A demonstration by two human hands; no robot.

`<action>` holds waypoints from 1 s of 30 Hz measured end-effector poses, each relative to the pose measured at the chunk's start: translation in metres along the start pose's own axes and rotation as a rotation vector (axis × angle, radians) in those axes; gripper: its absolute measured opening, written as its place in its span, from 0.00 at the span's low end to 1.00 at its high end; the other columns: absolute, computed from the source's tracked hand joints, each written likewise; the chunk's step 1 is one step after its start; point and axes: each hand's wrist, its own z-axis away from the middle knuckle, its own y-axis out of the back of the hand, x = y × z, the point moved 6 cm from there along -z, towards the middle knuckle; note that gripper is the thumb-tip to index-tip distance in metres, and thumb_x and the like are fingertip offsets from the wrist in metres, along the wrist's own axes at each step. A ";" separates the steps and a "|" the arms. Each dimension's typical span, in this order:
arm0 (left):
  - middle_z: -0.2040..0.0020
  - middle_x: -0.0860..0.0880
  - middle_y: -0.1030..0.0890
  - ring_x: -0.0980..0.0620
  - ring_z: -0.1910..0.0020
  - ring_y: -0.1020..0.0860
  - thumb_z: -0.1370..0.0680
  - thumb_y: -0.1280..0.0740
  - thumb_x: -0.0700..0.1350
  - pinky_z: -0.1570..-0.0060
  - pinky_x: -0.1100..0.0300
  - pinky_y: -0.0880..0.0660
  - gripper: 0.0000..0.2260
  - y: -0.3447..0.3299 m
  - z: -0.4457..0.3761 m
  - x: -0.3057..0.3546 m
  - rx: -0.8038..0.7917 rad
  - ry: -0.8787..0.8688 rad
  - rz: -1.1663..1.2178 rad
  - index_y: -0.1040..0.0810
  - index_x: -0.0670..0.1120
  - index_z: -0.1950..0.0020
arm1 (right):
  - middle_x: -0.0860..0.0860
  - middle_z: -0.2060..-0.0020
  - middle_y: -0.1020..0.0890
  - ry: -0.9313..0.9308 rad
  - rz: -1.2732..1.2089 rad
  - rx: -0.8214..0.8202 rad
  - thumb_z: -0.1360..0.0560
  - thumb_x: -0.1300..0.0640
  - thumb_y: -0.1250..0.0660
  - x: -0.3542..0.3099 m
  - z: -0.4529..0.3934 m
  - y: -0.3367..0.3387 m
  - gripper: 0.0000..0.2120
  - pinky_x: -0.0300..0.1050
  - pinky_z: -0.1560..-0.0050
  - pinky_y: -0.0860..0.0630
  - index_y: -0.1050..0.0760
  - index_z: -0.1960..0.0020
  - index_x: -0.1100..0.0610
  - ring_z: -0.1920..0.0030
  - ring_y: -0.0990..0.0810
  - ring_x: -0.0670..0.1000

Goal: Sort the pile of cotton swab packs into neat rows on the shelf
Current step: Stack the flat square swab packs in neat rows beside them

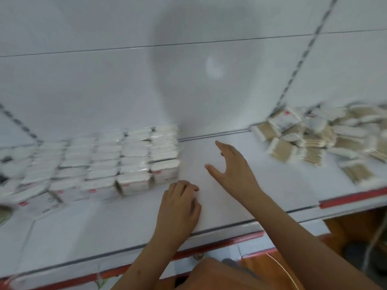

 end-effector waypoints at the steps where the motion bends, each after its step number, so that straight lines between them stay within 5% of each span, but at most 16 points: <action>1: 0.44 0.49 0.21 0.51 0.45 0.24 0.27 0.29 0.40 0.42 0.60 0.30 0.13 -0.010 -0.008 0.014 -0.027 -0.045 0.021 0.20 0.47 0.42 | 0.49 0.26 0.32 -0.028 0.023 0.040 0.22 0.42 0.34 0.013 0.002 0.018 0.34 0.45 0.29 0.35 0.41 0.22 0.52 0.29 0.33 0.50; 4: 0.40 0.46 0.20 0.47 0.41 0.22 0.25 0.30 0.43 0.38 0.54 0.28 0.15 -0.046 -0.036 0.058 -0.090 -0.192 0.056 0.20 0.45 0.39 | 0.52 0.28 0.30 -0.127 0.115 0.171 0.21 0.46 0.34 0.062 0.012 0.070 0.30 0.39 0.33 0.39 0.37 0.23 0.56 0.28 0.35 0.52; 10: 0.34 0.42 0.24 0.41 0.33 0.28 0.25 0.42 0.50 0.36 0.46 0.29 0.21 -0.109 -0.076 0.122 -0.185 -0.253 0.024 0.22 0.46 0.35 | 0.54 0.29 0.29 -0.268 0.320 0.199 0.23 0.47 0.31 0.167 0.037 0.123 0.30 0.52 0.32 0.33 0.35 0.25 0.56 0.30 0.32 0.58; 14: 0.34 0.45 0.25 0.44 0.34 0.29 0.24 0.44 0.52 0.37 0.46 0.29 0.22 -0.111 -0.079 0.127 -0.191 -0.214 -0.024 0.23 0.48 0.33 | 0.51 0.32 0.26 -0.151 0.416 0.153 0.26 0.41 0.30 0.191 0.027 0.125 0.32 0.55 0.36 0.29 0.32 0.25 0.50 0.34 0.31 0.57; 20: 0.34 0.48 0.27 0.48 0.35 0.29 0.23 0.37 0.47 0.38 0.48 0.26 0.20 -0.106 -0.101 0.139 -0.197 -0.137 0.175 0.27 0.48 0.30 | 0.51 0.53 0.17 0.110 0.453 0.307 0.24 0.46 0.36 0.196 0.007 0.135 0.16 0.51 0.54 0.22 0.17 0.44 0.55 0.52 0.21 0.55; 25: 0.22 0.51 0.41 0.51 0.28 0.34 0.24 0.29 0.43 0.47 0.58 0.22 0.37 -0.102 -0.132 0.166 -0.177 -0.177 0.236 0.43 0.59 0.21 | 0.49 0.58 0.20 0.303 0.288 0.307 0.20 0.47 0.41 0.169 0.012 0.144 0.16 0.41 0.56 0.28 0.19 0.50 0.56 0.54 0.25 0.49; 27: 0.28 0.52 0.33 0.51 0.34 0.27 0.25 0.26 0.44 0.48 0.59 0.20 0.32 -0.103 -0.140 0.167 -0.158 -0.173 0.264 0.36 0.60 0.26 | 0.48 0.57 0.21 0.367 0.180 0.231 0.19 0.47 0.42 0.159 0.013 0.146 0.16 0.38 0.55 0.30 0.20 0.50 0.57 0.54 0.26 0.46; 30: 0.45 0.57 0.21 0.56 0.49 0.20 0.25 0.25 0.47 0.53 0.66 0.21 0.15 -0.099 -0.141 0.161 -0.202 -0.002 0.404 0.27 0.57 0.42 | 0.42 0.56 0.22 0.188 -0.178 0.149 0.20 0.41 0.42 0.161 0.010 0.150 0.16 0.35 0.56 0.29 0.23 0.47 0.51 0.55 0.25 0.42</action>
